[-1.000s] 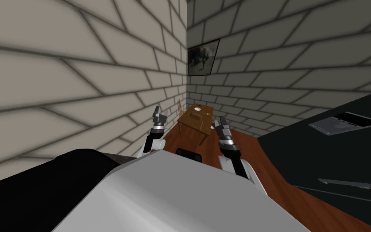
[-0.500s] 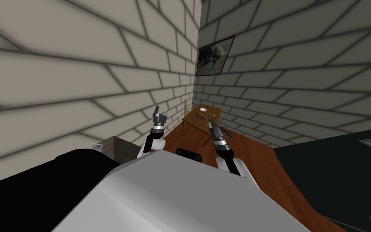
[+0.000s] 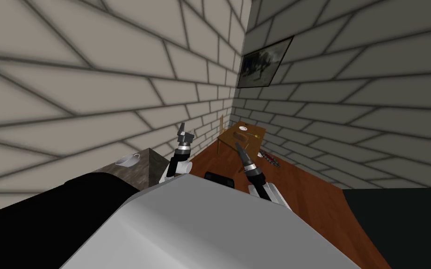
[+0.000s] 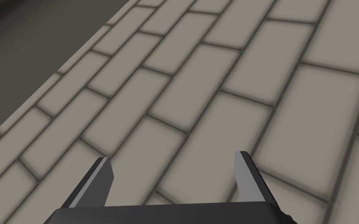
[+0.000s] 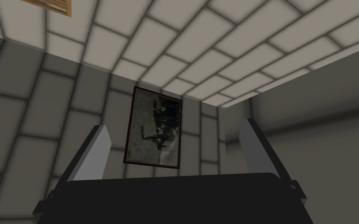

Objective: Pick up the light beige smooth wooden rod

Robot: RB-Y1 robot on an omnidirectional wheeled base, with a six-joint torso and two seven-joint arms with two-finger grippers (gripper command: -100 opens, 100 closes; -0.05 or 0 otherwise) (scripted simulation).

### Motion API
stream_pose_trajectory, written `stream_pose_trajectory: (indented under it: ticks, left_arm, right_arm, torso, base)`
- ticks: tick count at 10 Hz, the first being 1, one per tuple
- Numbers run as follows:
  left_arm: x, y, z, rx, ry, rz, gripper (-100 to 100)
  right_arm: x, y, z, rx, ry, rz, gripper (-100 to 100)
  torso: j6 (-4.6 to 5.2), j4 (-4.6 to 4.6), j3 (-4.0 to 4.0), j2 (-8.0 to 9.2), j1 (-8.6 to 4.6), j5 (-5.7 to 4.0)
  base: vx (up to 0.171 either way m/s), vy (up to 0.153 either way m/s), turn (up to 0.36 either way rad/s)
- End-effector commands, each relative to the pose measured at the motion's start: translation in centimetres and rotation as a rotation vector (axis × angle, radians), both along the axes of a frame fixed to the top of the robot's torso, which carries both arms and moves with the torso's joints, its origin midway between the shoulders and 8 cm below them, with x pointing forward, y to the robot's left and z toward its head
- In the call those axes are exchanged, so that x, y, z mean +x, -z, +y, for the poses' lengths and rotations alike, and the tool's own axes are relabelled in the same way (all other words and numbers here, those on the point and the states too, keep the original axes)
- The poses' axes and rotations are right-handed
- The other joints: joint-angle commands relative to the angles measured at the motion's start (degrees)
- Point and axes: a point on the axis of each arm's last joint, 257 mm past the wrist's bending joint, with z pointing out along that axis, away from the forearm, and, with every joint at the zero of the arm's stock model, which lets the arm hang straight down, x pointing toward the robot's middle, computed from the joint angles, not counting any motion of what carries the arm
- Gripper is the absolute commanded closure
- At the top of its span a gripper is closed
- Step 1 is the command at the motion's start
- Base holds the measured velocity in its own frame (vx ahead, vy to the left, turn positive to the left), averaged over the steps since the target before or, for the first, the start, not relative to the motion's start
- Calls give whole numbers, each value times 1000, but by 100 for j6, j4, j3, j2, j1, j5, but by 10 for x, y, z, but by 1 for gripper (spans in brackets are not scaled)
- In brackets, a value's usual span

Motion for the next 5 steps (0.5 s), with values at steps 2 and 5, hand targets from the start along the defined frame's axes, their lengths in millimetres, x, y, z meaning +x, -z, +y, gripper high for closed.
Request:
stream_pose_trajectory:
  ticks: [2,5]
  left_arm:
    - [0,0,0,0,0,0,0]
    - [0,0,0,0,0,0,0]
  right_arm:
    - [-9,26,16,-92,-38,26,-100]
    - [-18,52,27,-190,-73,42,-100]
  torso:
    - [-4,0,-1,-1,1,0]
    - [-4,-2,-5,-9,-2,-1]
  base:
    - [-35,22,272]
    - [-14,12,176]
